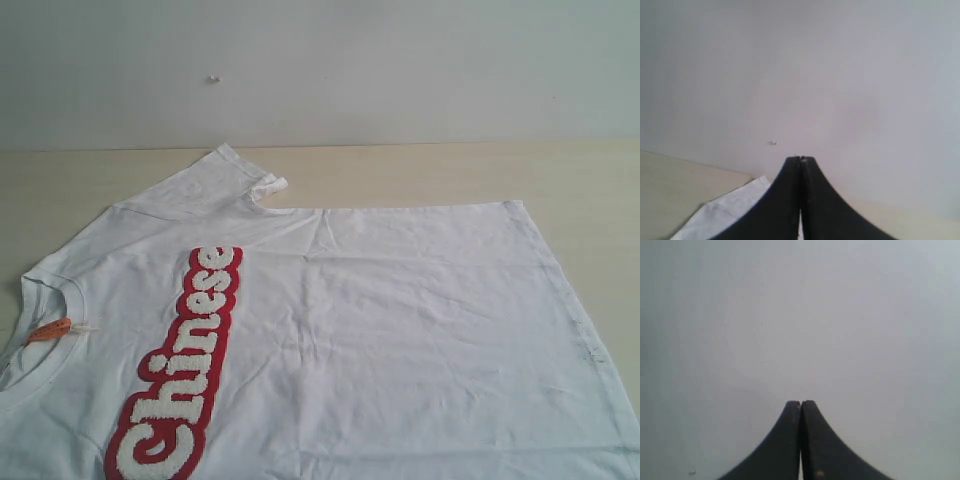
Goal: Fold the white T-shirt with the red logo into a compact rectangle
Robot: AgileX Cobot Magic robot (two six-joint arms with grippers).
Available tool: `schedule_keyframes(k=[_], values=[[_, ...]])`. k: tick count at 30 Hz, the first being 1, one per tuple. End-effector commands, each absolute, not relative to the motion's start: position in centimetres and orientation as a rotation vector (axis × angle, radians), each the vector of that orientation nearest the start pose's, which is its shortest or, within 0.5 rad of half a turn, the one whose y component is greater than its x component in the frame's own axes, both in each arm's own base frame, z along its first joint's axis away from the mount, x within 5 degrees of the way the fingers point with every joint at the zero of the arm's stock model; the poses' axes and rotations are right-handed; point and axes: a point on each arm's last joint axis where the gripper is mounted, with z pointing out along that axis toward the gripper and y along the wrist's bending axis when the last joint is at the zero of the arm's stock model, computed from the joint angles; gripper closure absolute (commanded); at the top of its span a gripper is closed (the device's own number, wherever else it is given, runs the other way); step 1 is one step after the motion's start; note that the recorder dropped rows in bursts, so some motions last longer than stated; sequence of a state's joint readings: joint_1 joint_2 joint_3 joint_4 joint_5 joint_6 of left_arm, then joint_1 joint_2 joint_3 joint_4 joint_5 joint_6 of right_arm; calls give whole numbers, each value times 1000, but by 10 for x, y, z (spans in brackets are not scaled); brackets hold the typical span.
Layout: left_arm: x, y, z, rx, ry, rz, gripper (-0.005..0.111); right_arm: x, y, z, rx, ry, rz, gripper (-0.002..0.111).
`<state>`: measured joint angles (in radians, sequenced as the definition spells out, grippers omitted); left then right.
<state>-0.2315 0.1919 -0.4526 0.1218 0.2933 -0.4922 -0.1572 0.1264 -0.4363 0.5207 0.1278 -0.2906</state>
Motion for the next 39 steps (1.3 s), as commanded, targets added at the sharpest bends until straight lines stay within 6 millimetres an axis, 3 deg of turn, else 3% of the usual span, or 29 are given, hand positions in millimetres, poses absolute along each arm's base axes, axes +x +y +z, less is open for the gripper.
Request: schedule_keyframes(k=[1, 6, 13, 20, 26, 29, 31, 32, 33, 34, 37, 39], values=[[66, -14, 350, -23, 1666, -371, 107, 53, 6, 359, 70, 1410, 117, 108], [93, -23, 372, 121, 1806, -252, 107, 74, 11, 381, -31, 1532, 145, 108], [128, -41, 385, 461, 2008, -118, 107, 103, 16, 413, -187, 1657, 96, 108], [168, -74, 379, 773, 2110, -298, 107, 145, 19, 419, -264, 1823, 77, 108], [184, -84, 343, 1273, 2249, -290, 107, 187, 23, 387, -465, 2076, 41, 108], [193, -77, 323, 1419, 2381, -186, 107, 204, 26, 360, -711, 2219, 19, 108], [199, -75, 315, 1556, 2367, -132, 107, 210, 28, 341, -1016, 2277, 7, 108], [203, -76, 310, 1680, 2303, -116, 107, 211, 33, 327, -1324, 2243, -14, 108], [205, -77, 308, 1747, 2262, -111, 107, 209, 37, 320, -1471, 2217, -16, 108], [207, -81, 304, 1927, 2132, -91, 107, 209, 43, 305, -1710, 2156, -26, 108], [213, -88, 290, 2149, 2030, 31, 106, 213, 48, 278, -1849, 2187, -50, 108], [219, -94, 277, 2192, 2012, 55, 98, 219, 49, 272, -1775, 2226, -53, 108]])
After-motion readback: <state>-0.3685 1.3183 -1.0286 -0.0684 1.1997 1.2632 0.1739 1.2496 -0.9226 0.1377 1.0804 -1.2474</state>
